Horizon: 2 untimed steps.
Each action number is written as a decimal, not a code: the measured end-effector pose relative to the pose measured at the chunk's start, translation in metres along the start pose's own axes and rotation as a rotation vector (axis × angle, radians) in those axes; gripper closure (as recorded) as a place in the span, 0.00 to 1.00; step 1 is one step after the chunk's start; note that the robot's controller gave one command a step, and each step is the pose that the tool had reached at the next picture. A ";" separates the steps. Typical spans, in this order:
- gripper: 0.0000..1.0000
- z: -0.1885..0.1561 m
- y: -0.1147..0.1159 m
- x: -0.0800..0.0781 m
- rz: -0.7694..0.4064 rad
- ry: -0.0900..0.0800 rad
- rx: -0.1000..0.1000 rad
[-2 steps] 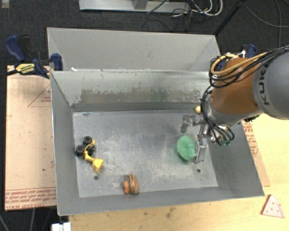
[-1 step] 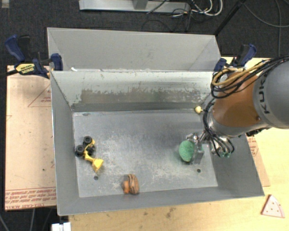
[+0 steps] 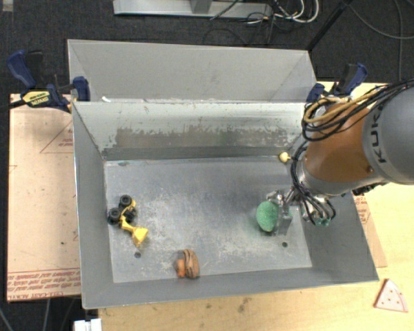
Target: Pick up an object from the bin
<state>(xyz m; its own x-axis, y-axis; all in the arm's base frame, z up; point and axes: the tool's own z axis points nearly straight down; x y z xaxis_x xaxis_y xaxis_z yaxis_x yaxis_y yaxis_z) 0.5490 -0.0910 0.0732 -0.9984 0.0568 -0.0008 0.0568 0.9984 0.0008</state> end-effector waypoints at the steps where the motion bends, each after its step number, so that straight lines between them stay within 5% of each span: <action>1: 1.00 -0.115 0.010 -0.031 0.045 -0.003 0.000; 2: 1.00 -0.115 0.010 -0.031 0.045 -0.002 0.000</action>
Offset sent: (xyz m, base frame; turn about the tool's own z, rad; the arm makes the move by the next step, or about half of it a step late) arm 0.0000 0.0000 0.0000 0.0000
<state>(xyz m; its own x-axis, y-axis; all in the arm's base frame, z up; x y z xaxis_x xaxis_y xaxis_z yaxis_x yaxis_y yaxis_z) 0.5802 -0.0830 0.1879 -0.9948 0.1018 -0.0032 0.1018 0.9948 0.0007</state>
